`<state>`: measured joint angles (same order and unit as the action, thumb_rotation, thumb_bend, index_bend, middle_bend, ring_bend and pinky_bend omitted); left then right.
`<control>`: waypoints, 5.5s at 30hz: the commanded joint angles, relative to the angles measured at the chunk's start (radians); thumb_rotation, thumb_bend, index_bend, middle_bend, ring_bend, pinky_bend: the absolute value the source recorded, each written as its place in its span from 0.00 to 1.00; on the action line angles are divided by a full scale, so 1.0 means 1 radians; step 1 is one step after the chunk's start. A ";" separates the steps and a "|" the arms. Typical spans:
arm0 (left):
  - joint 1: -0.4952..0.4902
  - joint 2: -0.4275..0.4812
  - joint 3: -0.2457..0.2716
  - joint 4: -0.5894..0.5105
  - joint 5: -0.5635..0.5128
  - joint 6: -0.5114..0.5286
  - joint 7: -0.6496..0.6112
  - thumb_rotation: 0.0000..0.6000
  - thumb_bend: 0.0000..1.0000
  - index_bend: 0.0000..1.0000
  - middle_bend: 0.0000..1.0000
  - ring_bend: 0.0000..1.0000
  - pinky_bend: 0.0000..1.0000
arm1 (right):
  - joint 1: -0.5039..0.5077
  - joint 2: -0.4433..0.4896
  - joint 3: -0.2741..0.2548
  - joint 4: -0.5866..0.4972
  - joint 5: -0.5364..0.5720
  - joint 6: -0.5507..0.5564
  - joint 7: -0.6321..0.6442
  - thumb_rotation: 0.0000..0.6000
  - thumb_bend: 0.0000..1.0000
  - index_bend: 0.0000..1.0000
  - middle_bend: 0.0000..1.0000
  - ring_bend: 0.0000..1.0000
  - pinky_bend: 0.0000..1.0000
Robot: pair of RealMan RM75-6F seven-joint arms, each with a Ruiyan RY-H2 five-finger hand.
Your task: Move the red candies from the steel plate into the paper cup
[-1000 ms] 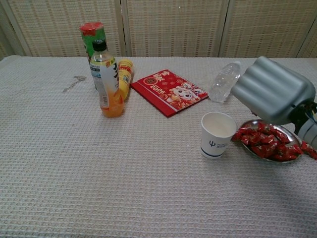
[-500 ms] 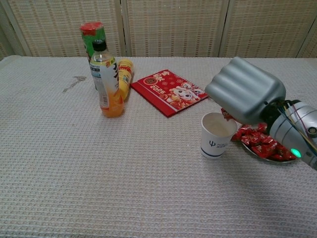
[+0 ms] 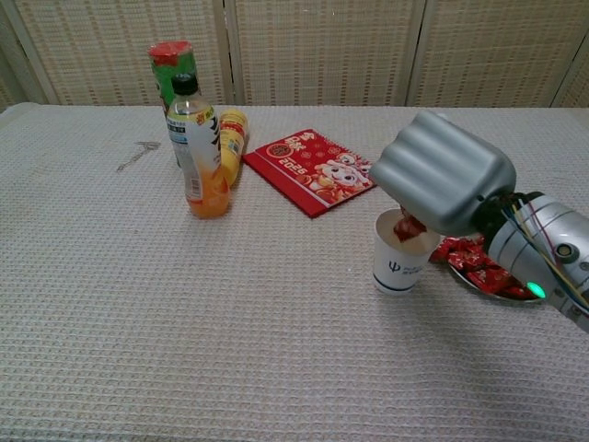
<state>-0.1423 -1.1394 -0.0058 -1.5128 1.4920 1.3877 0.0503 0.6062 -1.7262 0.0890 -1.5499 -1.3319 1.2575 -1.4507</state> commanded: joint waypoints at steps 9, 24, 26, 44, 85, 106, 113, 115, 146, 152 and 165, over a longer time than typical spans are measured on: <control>-0.001 0.003 0.000 0.001 0.001 -0.001 -0.008 1.00 0.55 0.12 0.20 0.15 0.30 | -0.002 0.014 -0.005 -0.017 -0.005 0.013 0.002 1.00 0.47 0.38 0.60 0.61 0.91; -0.003 -0.002 0.000 0.000 0.000 -0.006 -0.001 1.00 0.55 0.12 0.20 0.15 0.30 | -0.061 0.192 -0.050 -0.154 0.000 0.057 0.034 1.00 0.12 0.00 0.19 0.34 0.77; -0.004 -0.005 0.002 -0.001 0.000 -0.010 0.006 1.00 0.55 0.12 0.20 0.15 0.30 | -0.068 0.221 -0.067 -0.150 -0.016 0.059 0.034 1.00 0.12 0.00 0.19 0.34 0.77; -0.010 -0.018 0.004 -0.005 -0.009 -0.025 0.040 1.00 0.55 0.12 0.20 0.16 0.30 | -0.108 0.290 -0.187 -0.095 0.027 -0.020 -0.159 1.00 0.12 0.00 0.21 0.37 0.77; -0.008 -0.016 0.007 -0.003 -0.004 -0.019 0.034 1.00 0.55 0.12 0.21 0.17 0.30 | -0.125 0.139 -0.174 0.041 0.072 -0.031 -0.303 1.00 0.12 0.08 0.15 0.33 0.71; -0.002 -0.010 0.005 -0.001 0.000 -0.005 0.026 1.00 0.55 0.12 0.22 0.17 0.30 | -0.135 0.013 -0.191 0.262 0.049 -0.025 -0.312 1.00 0.12 0.16 0.18 0.35 0.72; 0.000 -0.008 0.005 -0.001 0.001 -0.003 0.019 1.00 0.55 0.12 0.22 0.17 0.30 | -0.140 -0.021 -0.192 0.334 0.032 -0.028 -0.300 1.00 0.12 0.17 0.22 0.36 0.73; 0.000 -0.007 0.005 0.000 0.001 -0.002 0.018 1.00 0.55 0.12 0.22 0.17 0.30 | -0.141 -0.029 -0.195 0.355 0.025 -0.033 -0.295 1.00 0.12 0.20 0.25 0.37 0.74; 0.006 -0.012 -0.003 0.000 -0.010 0.007 0.039 1.00 0.59 0.12 0.23 0.18 0.31 | -0.145 -0.095 -0.184 0.543 -0.053 -0.095 -0.248 1.00 0.32 0.60 0.66 0.50 0.83; 0.009 -0.012 -0.003 -0.001 -0.011 0.011 0.038 1.00 0.63 0.13 0.23 0.18 0.31 | -0.136 -0.097 -0.181 0.562 -0.065 -0.120 -0.236 1.00 0.48 0.71 0.72 0.52 0.84; 0.011 -0.011 -0.004 -0.003 -0.013 0.013 0.041 1.00 0.68 0.14 0.23 0.18 0.32 | -0.133 -0.083 -0.179 0.567 -0.094 -0.134 -0.203 1.00 0.70 0.97 0.85 0.56 0.86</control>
<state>-0.1312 -1.1506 -0.0098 -1.5157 1.4791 1.4005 0.0910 0.4724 -1.8115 -0.0902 -0.9822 -1.4236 1.1235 -1.6565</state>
